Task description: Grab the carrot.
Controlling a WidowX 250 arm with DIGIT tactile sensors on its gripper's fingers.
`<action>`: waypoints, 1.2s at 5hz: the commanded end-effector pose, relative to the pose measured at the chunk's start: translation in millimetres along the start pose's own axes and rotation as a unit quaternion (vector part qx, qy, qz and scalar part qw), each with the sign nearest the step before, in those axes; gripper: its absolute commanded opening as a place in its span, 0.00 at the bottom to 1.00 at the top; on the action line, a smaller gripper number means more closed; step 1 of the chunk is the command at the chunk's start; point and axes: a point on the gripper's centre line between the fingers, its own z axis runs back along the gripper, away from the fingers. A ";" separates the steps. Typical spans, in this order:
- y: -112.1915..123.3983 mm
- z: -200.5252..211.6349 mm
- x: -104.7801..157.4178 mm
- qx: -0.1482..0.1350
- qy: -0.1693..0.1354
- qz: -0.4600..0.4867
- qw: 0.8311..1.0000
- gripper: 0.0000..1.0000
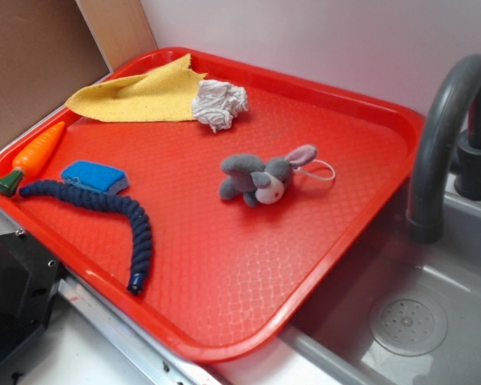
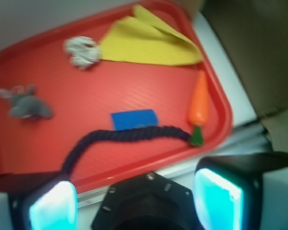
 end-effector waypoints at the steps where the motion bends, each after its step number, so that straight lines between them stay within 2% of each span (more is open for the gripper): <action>1: 19.3 -31.1 -1.3 0.000 -0.006 0.037 0.999 1.00; 2: 29.1 -47.8 1.3 -0.001 0.001 0.055 0.998 1.00; 3: 45.8 -74.0 22.4 0.022 0.010 0.077 0.997 1.00; 4: 59.4 -98.7 43.9 0.022 0.027 0.076 0.996 1.00; 6: 79.1 -148.6 57.9 0.046 0.067 0.083 0.993 1.00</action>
